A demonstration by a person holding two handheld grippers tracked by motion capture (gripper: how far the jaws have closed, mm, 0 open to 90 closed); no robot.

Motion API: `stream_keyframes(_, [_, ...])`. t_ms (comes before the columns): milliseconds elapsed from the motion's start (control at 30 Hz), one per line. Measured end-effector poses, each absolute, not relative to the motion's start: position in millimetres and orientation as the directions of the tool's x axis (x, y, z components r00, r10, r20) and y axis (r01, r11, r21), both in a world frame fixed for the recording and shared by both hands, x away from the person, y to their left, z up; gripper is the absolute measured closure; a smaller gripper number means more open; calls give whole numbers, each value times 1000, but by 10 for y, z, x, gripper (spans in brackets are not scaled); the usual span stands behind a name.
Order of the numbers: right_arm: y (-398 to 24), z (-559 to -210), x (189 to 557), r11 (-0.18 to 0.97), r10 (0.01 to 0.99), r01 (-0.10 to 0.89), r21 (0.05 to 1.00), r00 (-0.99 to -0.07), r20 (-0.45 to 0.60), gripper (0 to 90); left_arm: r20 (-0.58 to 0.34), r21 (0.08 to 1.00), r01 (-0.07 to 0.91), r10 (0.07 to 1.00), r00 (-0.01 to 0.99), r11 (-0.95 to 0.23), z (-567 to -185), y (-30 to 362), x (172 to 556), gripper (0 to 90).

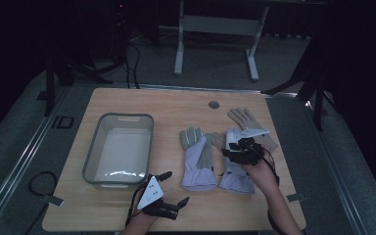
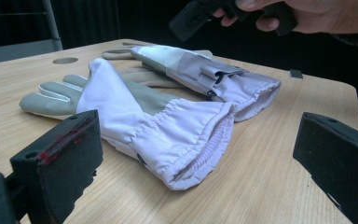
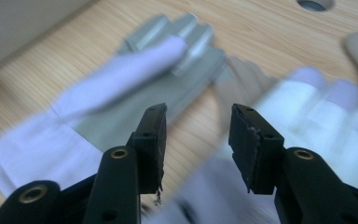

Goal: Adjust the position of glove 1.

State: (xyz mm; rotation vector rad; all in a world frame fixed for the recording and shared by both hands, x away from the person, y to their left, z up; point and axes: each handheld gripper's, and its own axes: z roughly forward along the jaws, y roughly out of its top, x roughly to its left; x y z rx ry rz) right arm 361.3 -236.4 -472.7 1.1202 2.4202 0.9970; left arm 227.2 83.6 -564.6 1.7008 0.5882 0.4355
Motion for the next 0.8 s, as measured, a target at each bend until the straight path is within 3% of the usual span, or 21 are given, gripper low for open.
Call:
stream_keyframes(233, [-2711, -4835, 3567, 512, 745, 571, 642, -667, -1, 559, -32, 978, 149, 600, 799, -147, -5646, 836, 2273, 12])
stream_keyframes(533, [-2787, -5122, 3591, 534, 749, 611, 584, -662, 7, 487, -37, 977, 156, 602, 798, -146, -5646, 835, 2279, 12])
stream_keyframes(667, [-2747, -5218, 3594, 552, 742, 602, 577, -670, -11, 556, -39, 977, 156, 603, 797, -143, -5646, 837, 2279, 12])
stream_keyframes(700, [-2739, -5242, 3586, 548, 747, 603, 580, -664, -15, 612, -38, 977, 156, 603, 797, -144, -5646, 839, 2279, 12])
stream_keyframes(800, [-2749, -5250, 3586, 535, 755, 614, 581, -655, -3, 626, -38, 977, 156, 604, 796, -144, -5646, 839, 2279, 12])
